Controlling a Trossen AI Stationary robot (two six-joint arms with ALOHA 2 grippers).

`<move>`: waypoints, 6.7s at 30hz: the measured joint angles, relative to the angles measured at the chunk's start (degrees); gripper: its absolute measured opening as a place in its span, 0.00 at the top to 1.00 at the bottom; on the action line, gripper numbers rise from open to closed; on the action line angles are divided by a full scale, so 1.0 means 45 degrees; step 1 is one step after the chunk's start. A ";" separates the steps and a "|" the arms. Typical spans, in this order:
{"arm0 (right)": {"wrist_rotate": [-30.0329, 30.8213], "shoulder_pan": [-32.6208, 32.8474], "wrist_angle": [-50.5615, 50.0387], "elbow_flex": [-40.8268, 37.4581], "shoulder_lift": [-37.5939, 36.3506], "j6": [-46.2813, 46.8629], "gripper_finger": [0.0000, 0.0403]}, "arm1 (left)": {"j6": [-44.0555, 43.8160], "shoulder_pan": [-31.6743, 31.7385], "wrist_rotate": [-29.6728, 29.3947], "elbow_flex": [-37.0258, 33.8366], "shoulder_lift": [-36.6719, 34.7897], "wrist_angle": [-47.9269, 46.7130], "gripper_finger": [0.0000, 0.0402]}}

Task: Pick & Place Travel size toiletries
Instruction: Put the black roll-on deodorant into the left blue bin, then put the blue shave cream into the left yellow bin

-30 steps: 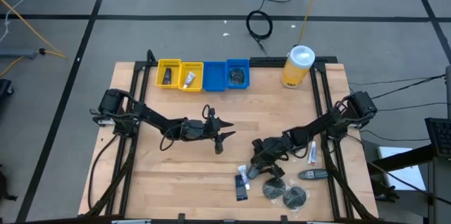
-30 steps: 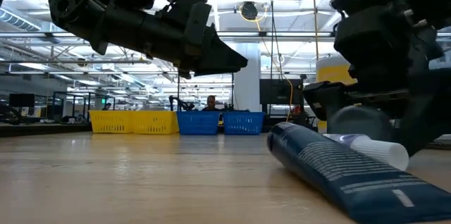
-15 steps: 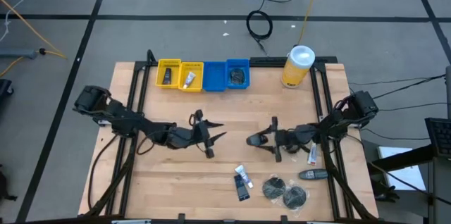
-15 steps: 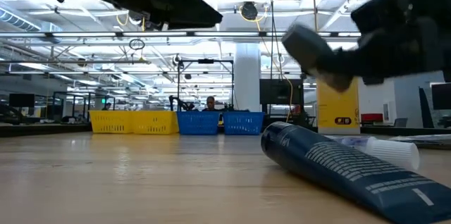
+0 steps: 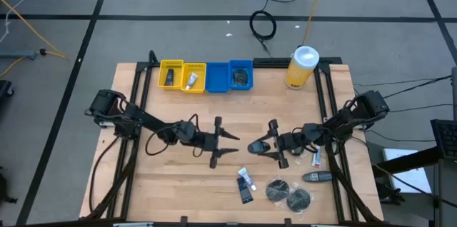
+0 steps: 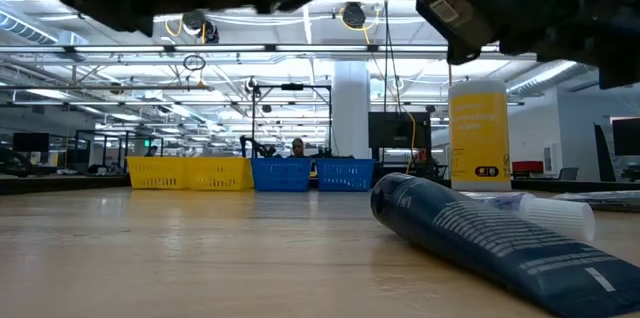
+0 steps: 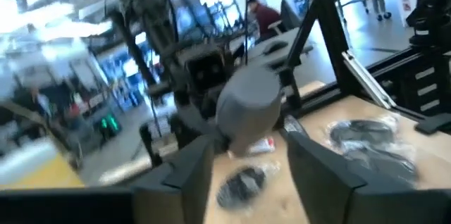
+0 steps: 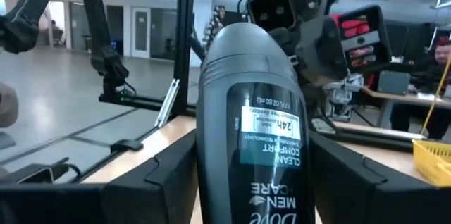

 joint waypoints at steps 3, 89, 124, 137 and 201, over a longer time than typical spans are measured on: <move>-0.0033 -0.0034 -0.0038 0.0063 -0.0229 -0.0132 0.46 | 0.0560 0.0113 0.0204 0.0696 0.0282 -0.0084 0.39; 0.8731 0.3439 -0.3609 -0.2526 -0.1708 0.2816 0.22 | -0.5321 0.0092 0.1490 0.4663 0.5867 -0.3329 0.40; 0.8680 0.3449 -0.3458 -0.3104 -0.2297 0.3111 0.22 | -0.6081 0.0527 0.1886 0.7679 0.6382 -0.9443 0.53; 0.8675 0.3449 -0.3662 -0.3107 -0.2294 0.3278 0.22 | -0.9139 -0.0106 -1.0098 0.7683 0.3538 -1.6138 0.50; 0.8631 0.3444 -0.3768 -0.3114 -0.2293 0.3449 0.22 | -0.9920 0.8834 -0.4617 0.7202 0.2680 -1.7605 0.20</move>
